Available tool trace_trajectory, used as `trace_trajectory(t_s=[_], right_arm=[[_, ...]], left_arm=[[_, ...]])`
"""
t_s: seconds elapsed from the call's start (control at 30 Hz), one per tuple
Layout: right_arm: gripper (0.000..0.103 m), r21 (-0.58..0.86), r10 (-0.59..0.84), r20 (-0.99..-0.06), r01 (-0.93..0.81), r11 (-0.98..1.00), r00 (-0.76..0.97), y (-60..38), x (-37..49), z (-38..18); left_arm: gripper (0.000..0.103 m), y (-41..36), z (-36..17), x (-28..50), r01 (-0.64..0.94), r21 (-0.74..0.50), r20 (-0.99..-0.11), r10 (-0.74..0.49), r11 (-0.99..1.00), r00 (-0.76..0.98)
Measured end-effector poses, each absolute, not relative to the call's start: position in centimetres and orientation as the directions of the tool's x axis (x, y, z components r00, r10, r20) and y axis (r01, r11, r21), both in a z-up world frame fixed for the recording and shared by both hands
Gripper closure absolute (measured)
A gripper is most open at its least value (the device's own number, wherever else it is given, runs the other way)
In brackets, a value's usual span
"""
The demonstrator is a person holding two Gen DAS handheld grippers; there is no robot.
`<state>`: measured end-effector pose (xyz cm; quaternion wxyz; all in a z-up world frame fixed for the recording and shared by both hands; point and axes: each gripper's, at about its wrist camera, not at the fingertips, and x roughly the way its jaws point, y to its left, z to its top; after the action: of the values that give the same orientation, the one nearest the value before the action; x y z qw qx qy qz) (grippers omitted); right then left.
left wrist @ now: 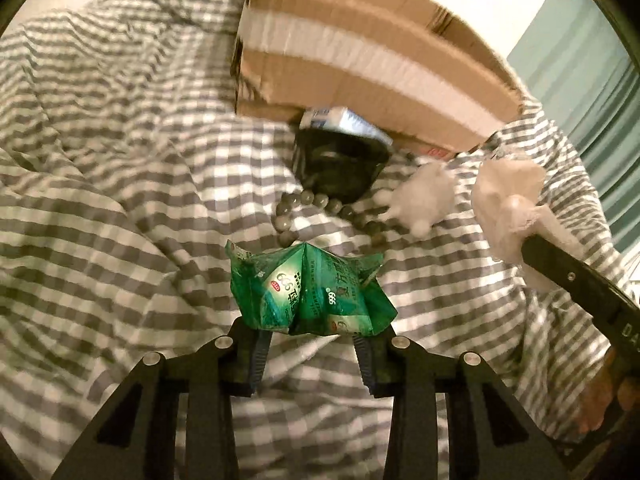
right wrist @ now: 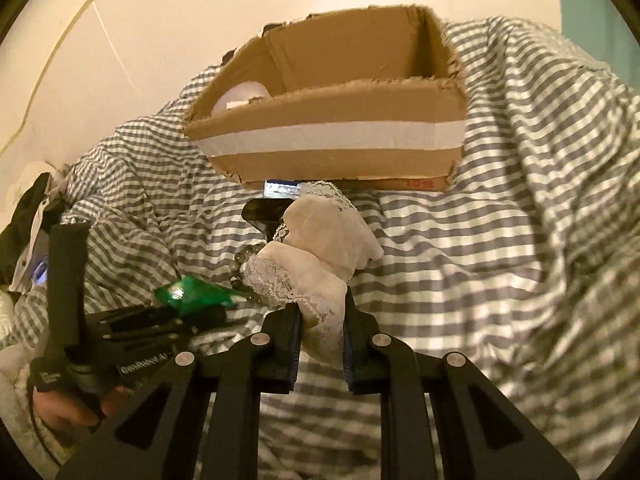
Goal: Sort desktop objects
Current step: 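Grasp the green packet with the left gripper while the right gripper grasps the lace cloth, then carry the green packet and lace cloth into the box and release both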
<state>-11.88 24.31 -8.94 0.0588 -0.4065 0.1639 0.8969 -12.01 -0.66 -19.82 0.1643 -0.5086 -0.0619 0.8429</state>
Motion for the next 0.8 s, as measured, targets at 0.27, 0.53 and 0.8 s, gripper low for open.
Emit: trace_trajectory(t_s=[0.27, 0.53, 0.8], right_arm=[[0.087, 0.147, 0.070, -0.735, -0.260, -0.954, -0.675, 22.4, -9.6, -5.5], [0.087, 0.077, 0.143, -0.675, -0.261, -0.962, -0.724, 22.1, -9.0, -0.5], [0.087, 0.037, 0.175, -0.608, -0.248, -0.968, -0.774, 23.0, -10.7, 3.5]], left_arm=[[0.065, -0.2, -14.9, -9.5, -0.271, -0.224, -0.773, 0.340, -0.936, -0.535], [0.065, 0.0, -9.1, -9.9, -0.297, -0.201, -0.702, 0.348, -0.934, -0.621], [0.065, 1.3, -4.1, -13.6, -0.347, -0.165, -0.637, 0.368, -0.923, -0.677]])
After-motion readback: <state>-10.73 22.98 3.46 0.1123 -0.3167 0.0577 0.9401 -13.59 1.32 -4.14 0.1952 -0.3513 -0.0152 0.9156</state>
